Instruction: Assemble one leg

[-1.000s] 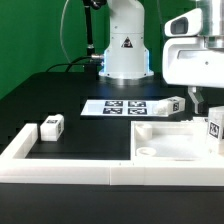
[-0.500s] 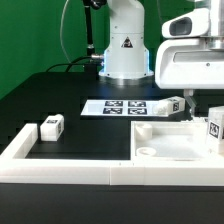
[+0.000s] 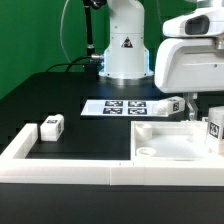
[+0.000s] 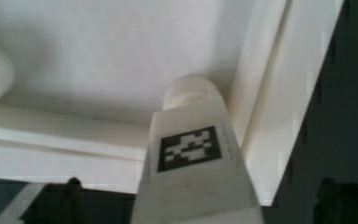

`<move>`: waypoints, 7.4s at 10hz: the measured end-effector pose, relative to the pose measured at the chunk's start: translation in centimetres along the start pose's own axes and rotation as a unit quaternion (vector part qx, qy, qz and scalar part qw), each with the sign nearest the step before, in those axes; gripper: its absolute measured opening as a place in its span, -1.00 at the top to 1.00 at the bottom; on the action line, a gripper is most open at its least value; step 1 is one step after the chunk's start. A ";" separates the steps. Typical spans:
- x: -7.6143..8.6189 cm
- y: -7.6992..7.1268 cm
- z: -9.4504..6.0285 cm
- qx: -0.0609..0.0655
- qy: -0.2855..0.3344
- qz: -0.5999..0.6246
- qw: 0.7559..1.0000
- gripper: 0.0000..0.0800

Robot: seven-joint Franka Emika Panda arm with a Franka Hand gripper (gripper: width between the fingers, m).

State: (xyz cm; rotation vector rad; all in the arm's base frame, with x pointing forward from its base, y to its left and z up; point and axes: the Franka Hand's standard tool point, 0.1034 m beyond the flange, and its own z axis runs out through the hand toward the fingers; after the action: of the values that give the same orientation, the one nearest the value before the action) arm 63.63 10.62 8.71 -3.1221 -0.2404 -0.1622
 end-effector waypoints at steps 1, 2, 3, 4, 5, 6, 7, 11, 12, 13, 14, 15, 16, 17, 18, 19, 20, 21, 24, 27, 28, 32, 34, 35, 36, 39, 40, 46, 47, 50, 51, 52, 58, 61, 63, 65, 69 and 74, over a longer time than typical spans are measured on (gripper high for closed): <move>0.0 0.0 0.0 -0.002 0.000 -0.031 1.000 -0.30; 0.0 0.1 0.0 -0.003 0.000 -0.028 1.000 -0.30; 0.0 0.1 0.0 -0.002 0.000 -0.022 1.000 0.05; 0.0 0.1 0.0 -0.002 0.000 -0.013 1.000 0.29; 0.0 0.1 0.0 -0.002 0.000 -0.007 1.000 0.29; 0.0 0.0 0.1 0.001 0.000 0.045 0.999 0.29; -0.1 -0.1 0.1 0.003 0.000 0.100 0.995 0.29; -0.1 -0.6 0.2 0.014 0.007 0.366 0.930 0.28; -0.2 -0.8 0.3 0.010 0.006 0.427 0.904 0.28; -0.2 -0.8 0.3 0.011 0.006 0.467 0.884 0.28; -0.2 -0.7 0.3 0.014 0.004 0.494 0.869 0.28; -0.1 -0.7 0.3 0.015 0.004 0.515 0.857 0.28; -0.1 -0.8 0.3 0.015 0.004 0.508 0.861 0.13; -0.1 -0.8 0.3 0.015 0.004 0.489 0.872 -0.28; -0.1 -0.8 0.3 0.013 0.005 0.465 0.885 -0.28; -0.1 -1.0 0.3 0.009 0.007 0.426 0.905 -0.55; 0.0 -0.7 0.3 0.009 0.009 0.377 0.926 -0.60; 0.1 -0.7 0.3 0.005 0.011 0.322 0.947 -0.60; 0.0 -0.6 0.3 0.003 0.011 0.224 0.975 -0.62; 0.0 -0.9 0.6 -0.010 0.012 0.082 0.997 -0.62; 0.0 -1.0 0.6 -0.014 0.012 0.022 1.000 -0.62; 0.0 -1.1 0.4 -0.016 0.010 -0.070 0.997 -0.32; 0.0 -1.1 0.4 -0.016 0.010 -0.067 0.998 0.02; 0.0 -1.0 0.4 -0.016 0.011 -0.056 0.998 0.29; 0.0 -1.0 0.4 -0.016 0.011 -0.055 0.998 0.29; -0.1 -0.8 0.6 -0.005 0.011 0.120 0.993 0.29; -0.1 -0.8 0.6 0.000 0.013 0.177 0.984 0.29; -0.2 -0.8 0.7 0.006 0.005 0.484 0.875 0.28; -0.2 -0.8 0.7 0.007 0.005 0.487 0.873 0.28; -0.2 -0.7 0.7 0.006 0.006 0.443 0.896 -0.34; -0.2 -0.7 0.7 0.005 0.007 0.416 0.909 -0.56; -0.1 -0.7 0.7 0.003 0.008 0.362 0.932 -0.61; 0.2 -0.7 0.4 -0.012 0.013 0.065 0.998 -0.62; 0.3 -0.7 0.3 -0.017 0.012 -0.049 0.999 -0.62; 0.3 -0.4 0.3 -0.021 0.010 -0.108 0.994 -0.62; 0.2 -0.2 0.3 -0.023 0.008 -0.143 0.989 -0.59; 0.3 -0.2 0.3 -0.022 0.010 -0.105 0.994 0.26; 0.2 -0.3 0.4 -0.007 0.014 0.154 0.988 0.27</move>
Offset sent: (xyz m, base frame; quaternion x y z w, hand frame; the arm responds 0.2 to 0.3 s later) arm 0.0000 0.0000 0.0000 0.0000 0.0000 0.0650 0.9979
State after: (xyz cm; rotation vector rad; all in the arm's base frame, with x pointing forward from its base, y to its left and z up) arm 63.78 10.97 8.34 -3.1153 0.2451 -0.2027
